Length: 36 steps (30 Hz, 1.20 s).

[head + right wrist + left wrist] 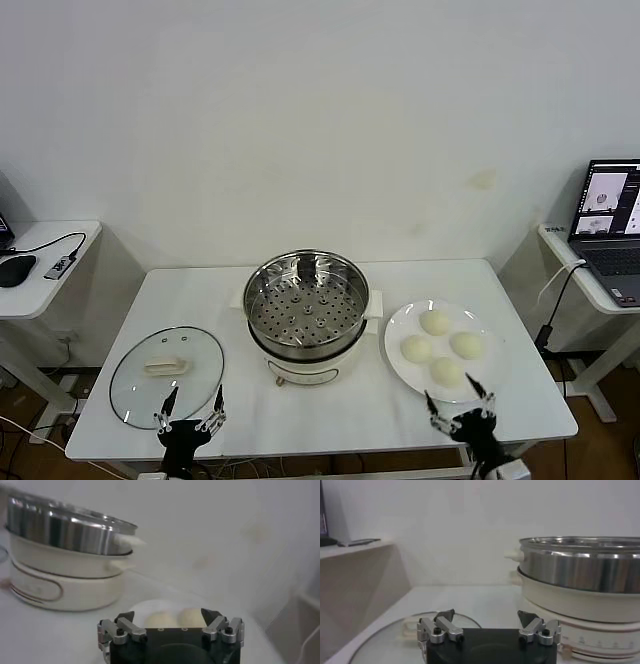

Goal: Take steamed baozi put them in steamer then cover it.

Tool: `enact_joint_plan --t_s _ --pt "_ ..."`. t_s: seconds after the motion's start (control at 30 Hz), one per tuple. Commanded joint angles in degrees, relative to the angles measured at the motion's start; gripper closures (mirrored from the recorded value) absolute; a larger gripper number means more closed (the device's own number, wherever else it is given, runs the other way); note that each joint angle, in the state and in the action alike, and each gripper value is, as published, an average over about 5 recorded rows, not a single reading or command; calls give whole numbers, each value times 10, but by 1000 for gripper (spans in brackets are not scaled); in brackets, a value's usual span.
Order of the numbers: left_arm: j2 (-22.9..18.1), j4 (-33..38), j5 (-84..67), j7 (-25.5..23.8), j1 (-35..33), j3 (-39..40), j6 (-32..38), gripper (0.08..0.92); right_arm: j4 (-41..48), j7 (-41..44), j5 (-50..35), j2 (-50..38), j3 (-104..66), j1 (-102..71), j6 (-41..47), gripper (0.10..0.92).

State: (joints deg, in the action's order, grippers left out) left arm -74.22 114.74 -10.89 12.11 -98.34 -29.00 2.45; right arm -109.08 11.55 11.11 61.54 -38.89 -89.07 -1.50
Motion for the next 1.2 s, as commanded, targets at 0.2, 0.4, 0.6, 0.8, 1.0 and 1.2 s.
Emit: enact_joint_plan --t_s 0.2,0.4,0.6,0.8,1.0,1.2 --pt "14 8 26 30 9 0 -41 177 60 92 140 -149 4 158 65 203" --pt "18 19 40 38 14 -2 -65 177 129 234 175 -231 134 322 93 203" --pt "20 23 52 38 13 -11 -66 177 241 377 157 -268 338 545 97 203" --pt "21 31 56 40 8 -17 -66 177 330 467 107 -252 526 716 89 203" --pt "22 31 58 40 9 -21 -65 177 414 514 80 -196 630 808 86 203" --pt "27 33 57 40 13 -33 -67 177 481 531 94 -153 677 840 78 203"
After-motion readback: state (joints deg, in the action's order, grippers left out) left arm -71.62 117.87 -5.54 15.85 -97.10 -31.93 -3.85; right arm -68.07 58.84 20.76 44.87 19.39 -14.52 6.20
